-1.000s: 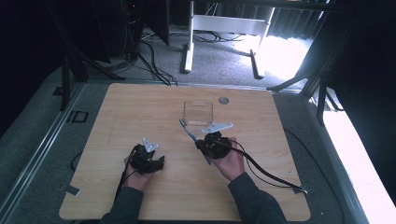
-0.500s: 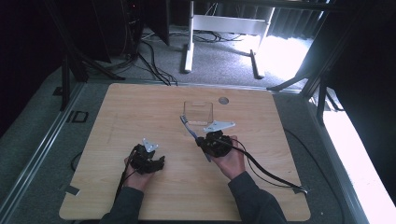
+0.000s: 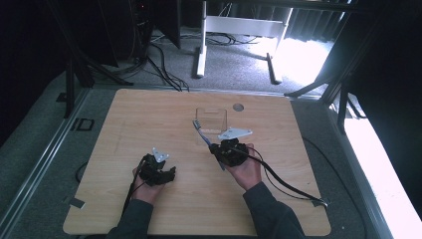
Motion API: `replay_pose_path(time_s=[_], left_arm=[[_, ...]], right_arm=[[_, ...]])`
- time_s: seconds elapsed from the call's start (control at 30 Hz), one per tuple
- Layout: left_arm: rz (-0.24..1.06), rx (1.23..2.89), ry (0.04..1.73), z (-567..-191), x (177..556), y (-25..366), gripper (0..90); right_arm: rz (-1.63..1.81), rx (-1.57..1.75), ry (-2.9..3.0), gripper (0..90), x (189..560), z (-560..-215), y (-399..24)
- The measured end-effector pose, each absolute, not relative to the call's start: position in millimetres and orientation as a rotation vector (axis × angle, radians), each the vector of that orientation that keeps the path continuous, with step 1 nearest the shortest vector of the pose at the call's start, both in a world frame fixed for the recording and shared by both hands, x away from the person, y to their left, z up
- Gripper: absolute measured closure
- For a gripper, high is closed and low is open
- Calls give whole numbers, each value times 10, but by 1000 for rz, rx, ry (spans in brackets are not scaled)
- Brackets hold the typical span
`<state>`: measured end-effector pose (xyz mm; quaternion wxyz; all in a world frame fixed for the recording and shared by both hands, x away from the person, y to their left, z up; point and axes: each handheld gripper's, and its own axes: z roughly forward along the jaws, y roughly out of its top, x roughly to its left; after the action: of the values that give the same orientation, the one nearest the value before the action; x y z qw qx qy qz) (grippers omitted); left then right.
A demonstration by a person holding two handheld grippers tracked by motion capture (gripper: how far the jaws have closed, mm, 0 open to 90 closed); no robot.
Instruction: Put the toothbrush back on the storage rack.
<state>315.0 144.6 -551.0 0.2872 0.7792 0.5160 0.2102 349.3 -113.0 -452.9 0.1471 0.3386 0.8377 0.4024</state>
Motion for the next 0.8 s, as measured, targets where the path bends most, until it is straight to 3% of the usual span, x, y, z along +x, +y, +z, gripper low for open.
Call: replay_pose_path(time_s=[0.8], left_arm=[[559,2076,1383,-5518,3153,1439,386]], right_arm=[[1253,985,2323,827,3558,-4455,-1183]])
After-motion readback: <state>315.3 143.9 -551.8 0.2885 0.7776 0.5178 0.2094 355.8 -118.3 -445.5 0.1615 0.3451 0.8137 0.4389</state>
